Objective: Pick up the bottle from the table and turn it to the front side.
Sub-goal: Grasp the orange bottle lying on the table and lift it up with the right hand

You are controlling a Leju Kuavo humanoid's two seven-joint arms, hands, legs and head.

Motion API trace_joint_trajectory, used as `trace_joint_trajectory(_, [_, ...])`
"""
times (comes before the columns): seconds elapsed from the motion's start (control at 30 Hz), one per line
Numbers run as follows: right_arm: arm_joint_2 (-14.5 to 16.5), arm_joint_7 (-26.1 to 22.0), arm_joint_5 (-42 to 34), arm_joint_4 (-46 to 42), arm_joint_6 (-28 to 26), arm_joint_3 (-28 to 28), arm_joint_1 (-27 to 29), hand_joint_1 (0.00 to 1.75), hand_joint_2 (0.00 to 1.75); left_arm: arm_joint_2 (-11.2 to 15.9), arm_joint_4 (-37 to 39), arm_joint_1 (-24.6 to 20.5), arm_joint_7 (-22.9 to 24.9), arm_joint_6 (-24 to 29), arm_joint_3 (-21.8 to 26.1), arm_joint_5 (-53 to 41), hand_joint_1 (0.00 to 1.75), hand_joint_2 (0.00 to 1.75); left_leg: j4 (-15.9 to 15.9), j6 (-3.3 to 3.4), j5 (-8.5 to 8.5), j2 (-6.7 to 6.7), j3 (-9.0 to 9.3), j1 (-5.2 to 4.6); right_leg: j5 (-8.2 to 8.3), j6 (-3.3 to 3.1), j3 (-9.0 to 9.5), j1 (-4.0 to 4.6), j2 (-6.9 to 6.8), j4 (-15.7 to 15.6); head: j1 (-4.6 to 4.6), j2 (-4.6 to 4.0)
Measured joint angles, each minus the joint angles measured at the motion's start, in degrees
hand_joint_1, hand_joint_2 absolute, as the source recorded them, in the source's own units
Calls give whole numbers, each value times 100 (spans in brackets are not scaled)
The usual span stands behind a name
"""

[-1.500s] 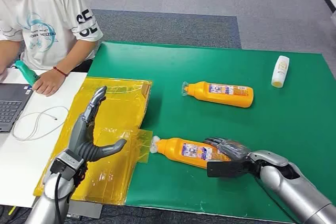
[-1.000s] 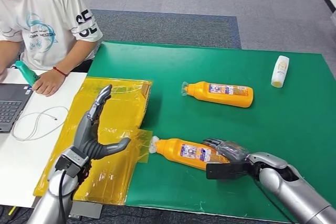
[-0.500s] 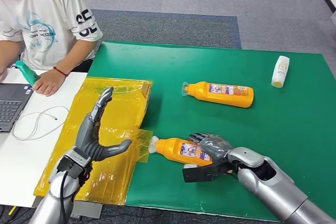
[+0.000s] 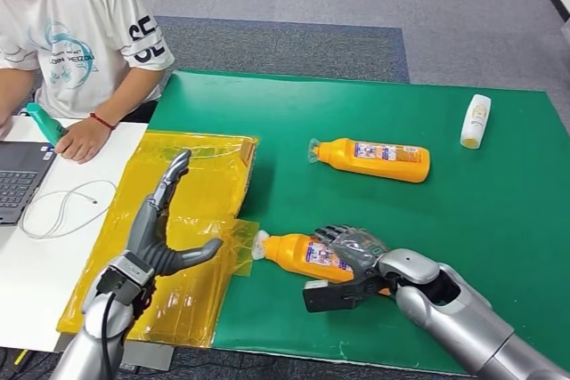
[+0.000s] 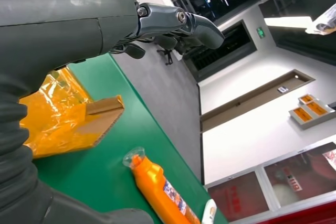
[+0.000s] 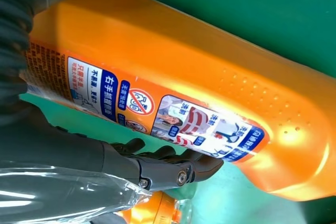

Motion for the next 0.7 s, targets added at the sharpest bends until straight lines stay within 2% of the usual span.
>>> trace_joint_trajectory(0.7, [-20,49,38,237,36,-114,-4,0,175,0,-7,48,-12,-23,57,-1,0,175,0,0,0,0,1,0,0,0,-1,0,0,0,0,1])
